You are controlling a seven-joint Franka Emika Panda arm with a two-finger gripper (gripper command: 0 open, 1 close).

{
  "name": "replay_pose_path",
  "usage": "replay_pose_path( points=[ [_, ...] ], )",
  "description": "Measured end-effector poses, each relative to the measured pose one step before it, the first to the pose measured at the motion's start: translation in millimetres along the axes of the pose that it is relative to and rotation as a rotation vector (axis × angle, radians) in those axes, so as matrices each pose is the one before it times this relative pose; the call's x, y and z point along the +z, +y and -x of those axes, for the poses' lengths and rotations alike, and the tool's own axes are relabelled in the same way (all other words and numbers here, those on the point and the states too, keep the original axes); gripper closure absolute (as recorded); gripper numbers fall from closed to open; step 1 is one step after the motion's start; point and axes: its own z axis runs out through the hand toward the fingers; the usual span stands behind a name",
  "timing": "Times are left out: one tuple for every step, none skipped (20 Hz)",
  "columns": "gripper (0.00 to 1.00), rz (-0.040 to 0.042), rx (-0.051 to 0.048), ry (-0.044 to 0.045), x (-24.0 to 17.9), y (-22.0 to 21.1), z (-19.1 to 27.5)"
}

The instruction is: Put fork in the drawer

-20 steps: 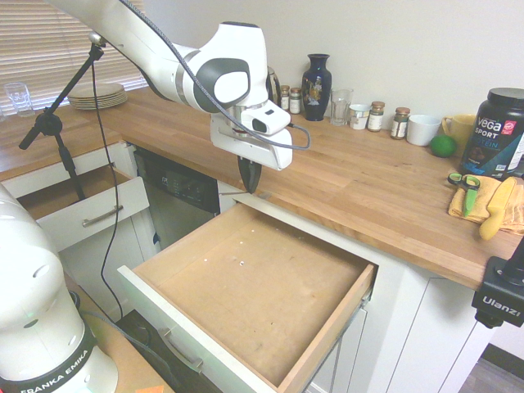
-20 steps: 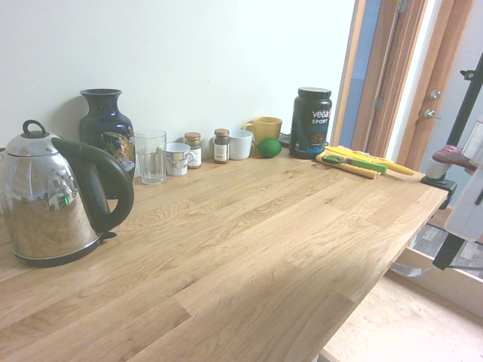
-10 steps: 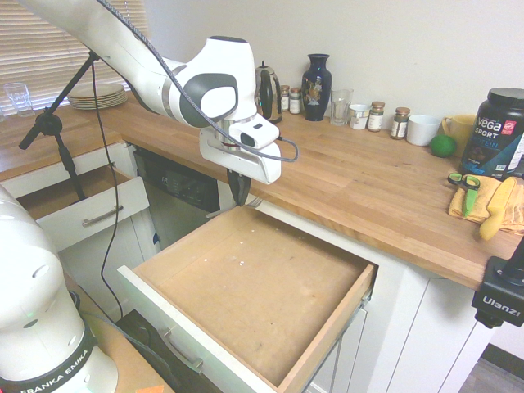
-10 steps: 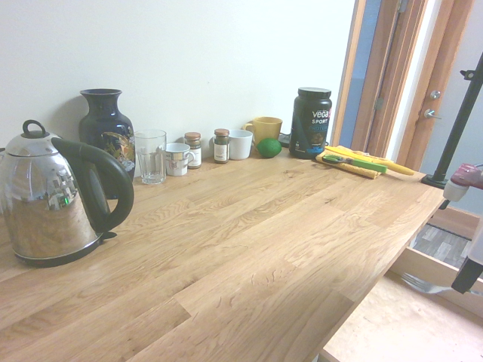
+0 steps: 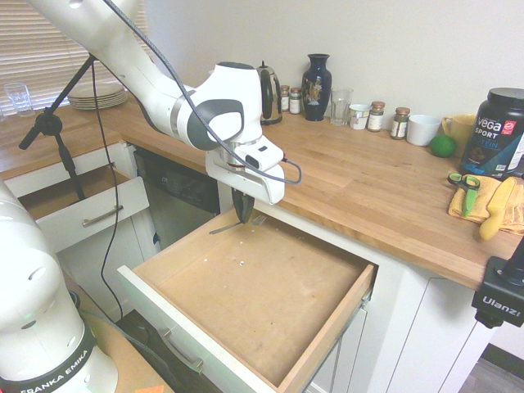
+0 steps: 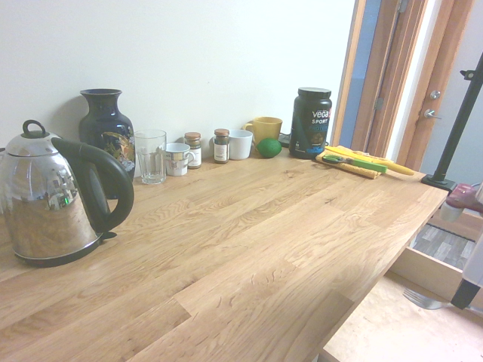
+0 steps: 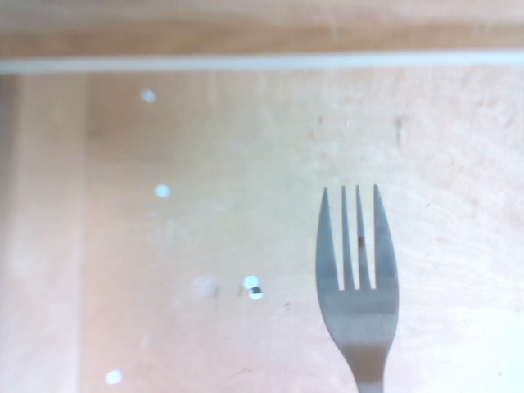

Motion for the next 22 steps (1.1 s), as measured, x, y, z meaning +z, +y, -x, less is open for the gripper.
replay_pose_path(
  points=[
    [1.0,0.00368,0.00275,-0.00287,8.98,0.72,-1.44],
    [1.0,0.00376,0.00249,-0.00298,9.49,0.7,-1.33],
    [1.0,0.00464,0.00195,-0.00396,9.47,0.54,-0.95],
    [1.0,0.00595,0.00049,-0.00553,9.01,-0.2,-0.65],
    [1.0,0.00597,-0.00002,-0.0055,8.93,-0.6,-0.77],
    [1.0,0.00547,-0.00046,-0.00499,8.87,-0.86,-0.79],
    [1.0,0.00395,-0.00198,-0.00328,7.93,-1.52,-1.2],
    [1.0,0.00199,-0.00284,-0.00039,7.76,-2.18,-1.89],
    [1.0,0.00248,-0.00005,-0.00059,7.35,-1.52,-2.29],
    [1.0,0.0039,-0.00015,-0.00105,7.44,-1.18,-2.38],
    [1.0,0.00762,-0.00164,-0.00286,7.76,-0.67,-2.21],
    [1.0,0.00774,-0.00148,-0.00134,7.4,-0.45,-2.6],
    [1.0,0.00826,-0.00025,-0.00346,7.24,-0.56,-2.17],
    [1.0,0.00537,-0.00065,-0.00117,6.02,-1.39,-1.86],
    [1.0,0.00518,-0.00134,-0.00072,5.39,-1.7,-1.62],
    [1.0,0.00502,-0.00087,-0.00222,4.62,-1.6,-1.07],
    [1.0,0.00236,0.00065,-0.00244,3.32,-2.02,-0.85],
    [1.0,0.0007,0.00261,-0.00292,2.54,-2.16,-0.54],
    [1.0,-0.00046,0.0024,-0.00128,1.49,-1.95,-0.79],
    [1.0,0.00003,0.00024,-0.0003,0.9,-1.31,-0.54],
    [1.0,-0.00013,-0.00007,0.00006,0.67,-1.4,-0.43],
    [1.0,-0.00029,0.00001,0.0,0.62,-1.57,-0.54]
  ],
)
